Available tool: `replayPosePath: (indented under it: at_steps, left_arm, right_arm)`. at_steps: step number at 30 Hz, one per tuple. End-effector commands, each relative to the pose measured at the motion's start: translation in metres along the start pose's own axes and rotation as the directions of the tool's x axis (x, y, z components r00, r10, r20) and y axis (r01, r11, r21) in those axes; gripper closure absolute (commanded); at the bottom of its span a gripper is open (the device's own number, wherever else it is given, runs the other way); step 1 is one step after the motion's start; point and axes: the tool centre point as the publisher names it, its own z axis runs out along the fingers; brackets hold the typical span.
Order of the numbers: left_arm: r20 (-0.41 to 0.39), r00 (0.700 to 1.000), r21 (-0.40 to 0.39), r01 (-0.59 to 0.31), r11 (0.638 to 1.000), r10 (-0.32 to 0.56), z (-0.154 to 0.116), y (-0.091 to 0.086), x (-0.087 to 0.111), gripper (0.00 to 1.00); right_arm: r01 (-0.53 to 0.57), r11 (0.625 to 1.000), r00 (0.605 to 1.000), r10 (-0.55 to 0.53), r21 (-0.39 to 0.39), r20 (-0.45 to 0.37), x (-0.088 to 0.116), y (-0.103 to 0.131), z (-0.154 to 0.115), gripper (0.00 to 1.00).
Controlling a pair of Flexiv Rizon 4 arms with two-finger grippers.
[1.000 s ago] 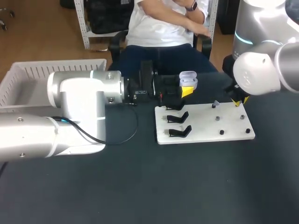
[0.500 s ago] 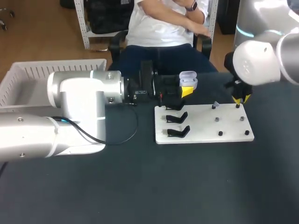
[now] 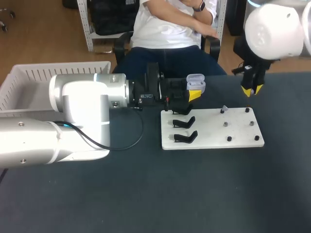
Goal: Pick up each earbud case from the left stands, insert the matching earbuds, close the lid, and place the case in the box.
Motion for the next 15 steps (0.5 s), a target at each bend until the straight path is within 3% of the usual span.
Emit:
replayPosePath:
  at_steps: [1,9,15]
  left_arm:
    - [0.006,1.000,-0.008,-0.004,1.000,0.005,0.000,-0.002,0.001,1.00]
    - [0.006,1.000,-0.008,-0.004,1.000,0.005,0.000,-0.002,0.001,1.00]
    - [0.006,1.000,-0.008,-0.004,1.000,0.005,0.000,-0.002,0.001,1.00]
  right_arm:
    - [-0.013,1.000,1.000,0.012,0.009,0.019,0.017,0.013,-0.015,1.00]
    - [-0.056,0.998,0.998,0.055,0.018,0.039,0.041,0.029,-0.032,1.00]
    - [-0.056,0.998,0.998,0.055,0.018,0.039,0.041,0.029,-0.032,1.00]
